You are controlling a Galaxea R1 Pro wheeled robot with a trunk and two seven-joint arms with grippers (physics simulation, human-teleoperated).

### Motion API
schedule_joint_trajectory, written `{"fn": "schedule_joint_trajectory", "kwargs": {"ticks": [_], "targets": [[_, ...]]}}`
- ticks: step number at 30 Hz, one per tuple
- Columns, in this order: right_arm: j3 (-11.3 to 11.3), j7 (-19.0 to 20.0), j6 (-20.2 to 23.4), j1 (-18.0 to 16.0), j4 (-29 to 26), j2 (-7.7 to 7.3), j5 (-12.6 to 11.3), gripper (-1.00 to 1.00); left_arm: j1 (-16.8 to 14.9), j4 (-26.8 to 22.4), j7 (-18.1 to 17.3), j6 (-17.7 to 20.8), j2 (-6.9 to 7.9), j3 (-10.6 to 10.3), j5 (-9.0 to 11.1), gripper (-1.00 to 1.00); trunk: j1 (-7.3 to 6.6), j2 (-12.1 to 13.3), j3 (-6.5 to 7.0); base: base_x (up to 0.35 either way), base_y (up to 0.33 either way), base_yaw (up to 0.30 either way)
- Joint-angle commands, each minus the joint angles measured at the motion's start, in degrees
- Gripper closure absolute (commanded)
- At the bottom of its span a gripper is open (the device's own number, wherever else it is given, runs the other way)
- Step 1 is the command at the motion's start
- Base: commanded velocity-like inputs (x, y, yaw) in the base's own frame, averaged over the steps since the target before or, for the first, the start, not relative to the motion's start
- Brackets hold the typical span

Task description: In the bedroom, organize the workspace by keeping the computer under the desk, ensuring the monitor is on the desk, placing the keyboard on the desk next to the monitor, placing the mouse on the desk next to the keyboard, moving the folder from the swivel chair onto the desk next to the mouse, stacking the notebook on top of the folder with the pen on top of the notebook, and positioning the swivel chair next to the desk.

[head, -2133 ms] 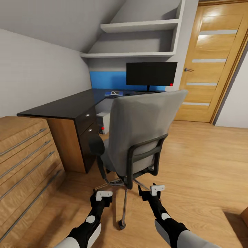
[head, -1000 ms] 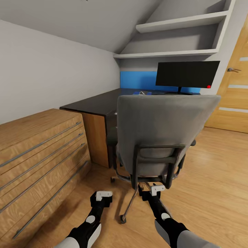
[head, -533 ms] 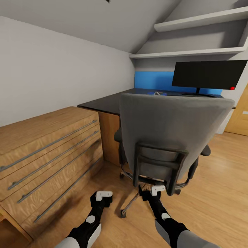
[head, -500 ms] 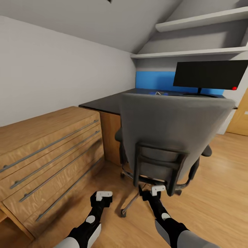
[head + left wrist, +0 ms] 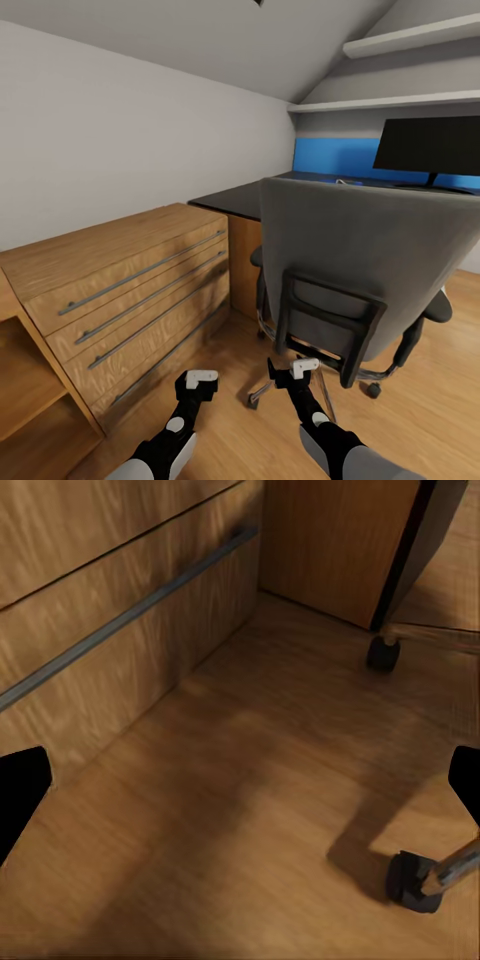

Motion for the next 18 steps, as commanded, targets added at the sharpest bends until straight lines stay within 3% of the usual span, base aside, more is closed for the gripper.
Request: {"fn": "schedule_joint_trajectory", "kwargs": {"ticks": [1,11,18], "targets": [[0.49,-0.26,-0.21,-0.04,0.03,-0.02,-0.40,-1.00,-0.06,0.09,0.50,-0.16,0.00,-0.34,-0.11,-1.00,-0.01,-0.02,-0.05,0.000,0.003,0.256],[0.49,-0.25,-0.21,-0.03,0.03,-0.09,-0.40,-1.00,-0.06,0.09,0.50,-0.16,0.00,-0.34,-0.11,-1.00,-0.01,-0.02,-0.05,0.000,0.001,0.228],[0.40,-0.25,-0.21,-0.04,0.03,-0.10,-0.48,-1.00,-0.06,0.09,0.42,-0.11,0.00,-0.34,-0.11,-1.00,-0.01,-0.02,-0.05,0.137,0.000,0.032]]}}
